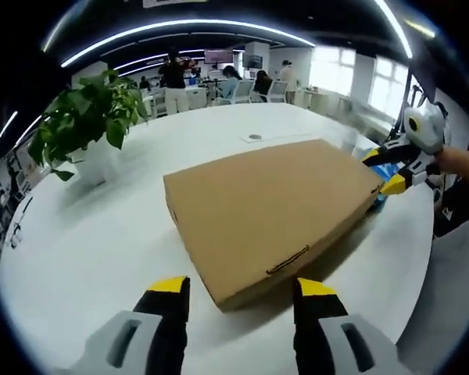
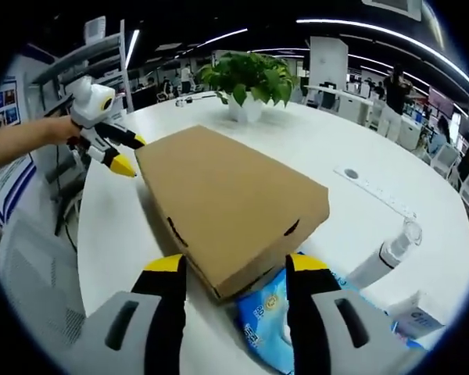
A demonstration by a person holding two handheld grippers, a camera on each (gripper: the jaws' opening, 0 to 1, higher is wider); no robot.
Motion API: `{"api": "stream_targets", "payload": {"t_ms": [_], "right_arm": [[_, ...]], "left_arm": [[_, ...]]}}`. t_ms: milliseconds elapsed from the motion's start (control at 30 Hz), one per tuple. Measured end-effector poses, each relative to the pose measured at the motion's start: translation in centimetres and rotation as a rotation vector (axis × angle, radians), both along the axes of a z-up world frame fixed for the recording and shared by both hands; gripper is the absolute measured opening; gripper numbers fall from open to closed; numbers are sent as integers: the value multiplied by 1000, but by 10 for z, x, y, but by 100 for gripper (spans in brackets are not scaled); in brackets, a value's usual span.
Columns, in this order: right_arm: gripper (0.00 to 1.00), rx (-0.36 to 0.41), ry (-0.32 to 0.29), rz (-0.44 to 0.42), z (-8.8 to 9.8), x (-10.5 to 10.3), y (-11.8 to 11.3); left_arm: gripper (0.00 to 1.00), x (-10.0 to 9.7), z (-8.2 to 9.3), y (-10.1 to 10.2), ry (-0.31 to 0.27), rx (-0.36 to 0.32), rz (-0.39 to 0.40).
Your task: Operate the shoe box by opening the lid, removing the specified soft item, and placing it in the target area until the item is outside and the box remains undamaged.
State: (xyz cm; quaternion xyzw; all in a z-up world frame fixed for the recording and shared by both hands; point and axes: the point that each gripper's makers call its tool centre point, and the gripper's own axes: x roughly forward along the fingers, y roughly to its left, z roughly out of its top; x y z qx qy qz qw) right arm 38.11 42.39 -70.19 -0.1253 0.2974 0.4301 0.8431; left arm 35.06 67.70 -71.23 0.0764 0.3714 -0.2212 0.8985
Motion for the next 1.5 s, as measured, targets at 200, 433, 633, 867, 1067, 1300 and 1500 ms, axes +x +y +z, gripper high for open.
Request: {"api": "stream_targets", "payload": {"t_ms": [200,433,633,867,1067,1300,1500], "right_arm": [[53,10,-14,-35,11,-9,-20],[60,17,-25,-82,20,-24,-48],[69,9,-75,-132,34,-41,-80],[74,12,-81,-219,41,-60,-115],[80,4,-83,-255,42,-80,-134],[86,8,-78,-313,43,-105,-154],[88,-21,-66,-350,34,-129,-172]], "left_arm": [[59,-15,11,1,-19,-12,17],[65,-36,26,-9,-48,-37,20],[68,-54,43,-18,-93,-58,33],[72,-66,66,-27,-161,-79,61],[77,-83,77,-40,-191,-108,74],[84,-112,81,-55,-195,-129,94],[88,-136,76,-62,-188,-133,103]]}}
